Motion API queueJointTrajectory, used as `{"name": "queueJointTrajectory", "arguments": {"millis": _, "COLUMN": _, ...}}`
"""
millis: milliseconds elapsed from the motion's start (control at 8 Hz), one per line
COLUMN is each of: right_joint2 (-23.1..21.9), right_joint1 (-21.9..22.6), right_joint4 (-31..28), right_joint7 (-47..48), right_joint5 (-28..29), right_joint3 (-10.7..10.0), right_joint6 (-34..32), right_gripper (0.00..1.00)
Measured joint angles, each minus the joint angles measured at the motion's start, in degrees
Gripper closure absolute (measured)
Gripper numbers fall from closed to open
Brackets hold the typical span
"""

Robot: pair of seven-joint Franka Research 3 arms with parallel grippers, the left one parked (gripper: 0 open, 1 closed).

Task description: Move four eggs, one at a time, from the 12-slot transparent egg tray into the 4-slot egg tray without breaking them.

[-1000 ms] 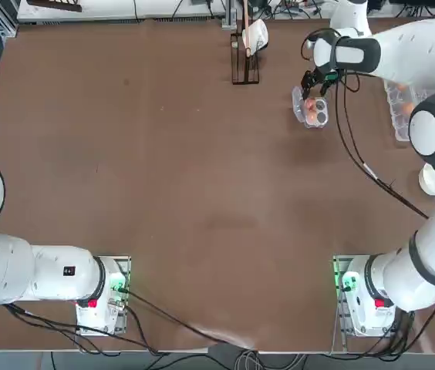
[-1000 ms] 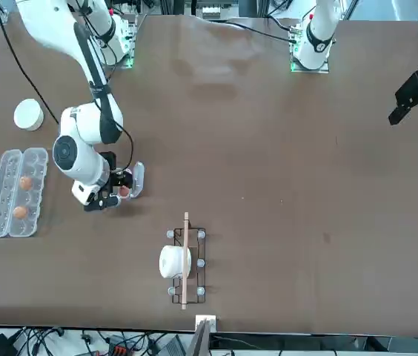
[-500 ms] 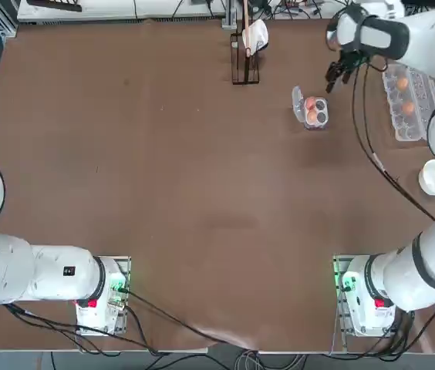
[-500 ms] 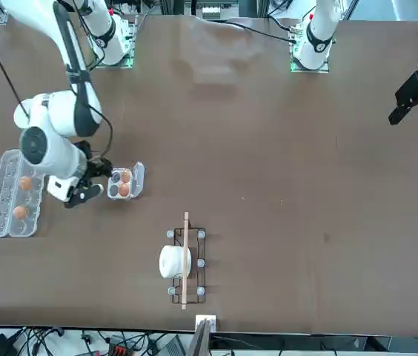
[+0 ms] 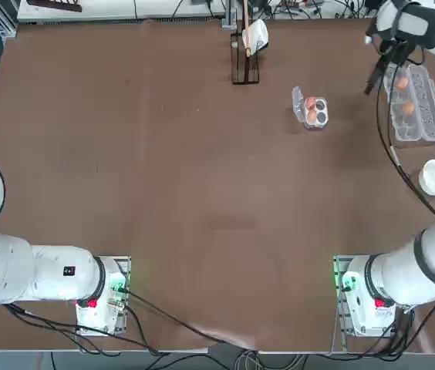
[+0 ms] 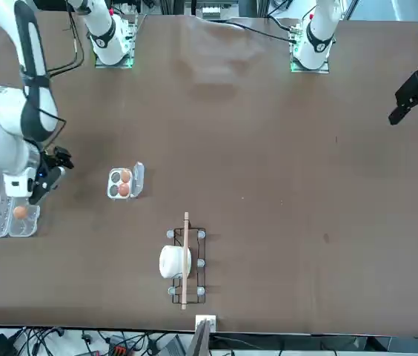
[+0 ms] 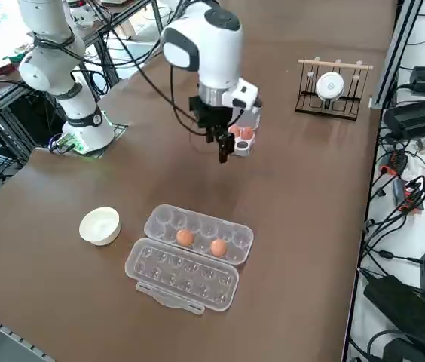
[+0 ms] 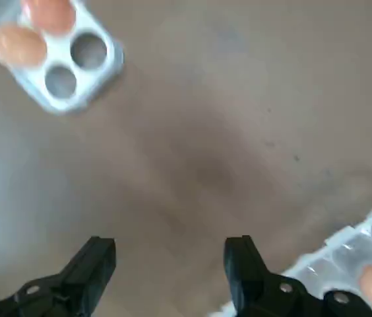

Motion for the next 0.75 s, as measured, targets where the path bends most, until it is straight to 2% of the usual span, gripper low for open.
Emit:
{"name": "queueJointTrajectory", "arguments": {"millis": 375, "right_joint2": 1.56, "right_joint1": -7.88, "right_joint4": -0.95, "right_joint7": -21.28, "right_joint5": -0.03, "right_joint3": -0.11, "right_joint6": 6.65, "right_gripper": 0.00}}
{"name": "queueJointTrajectory", "arguments": {"millis": 750, "right_joint2": 4.22, "right_joint1": -12.12, "right_joint4": -1.75, "right_joint7": -35.32, "right_joint5": -0.01, "right_joint3": -0.09, "right_joint6": 11.18, "right_gripper": 0.00}}
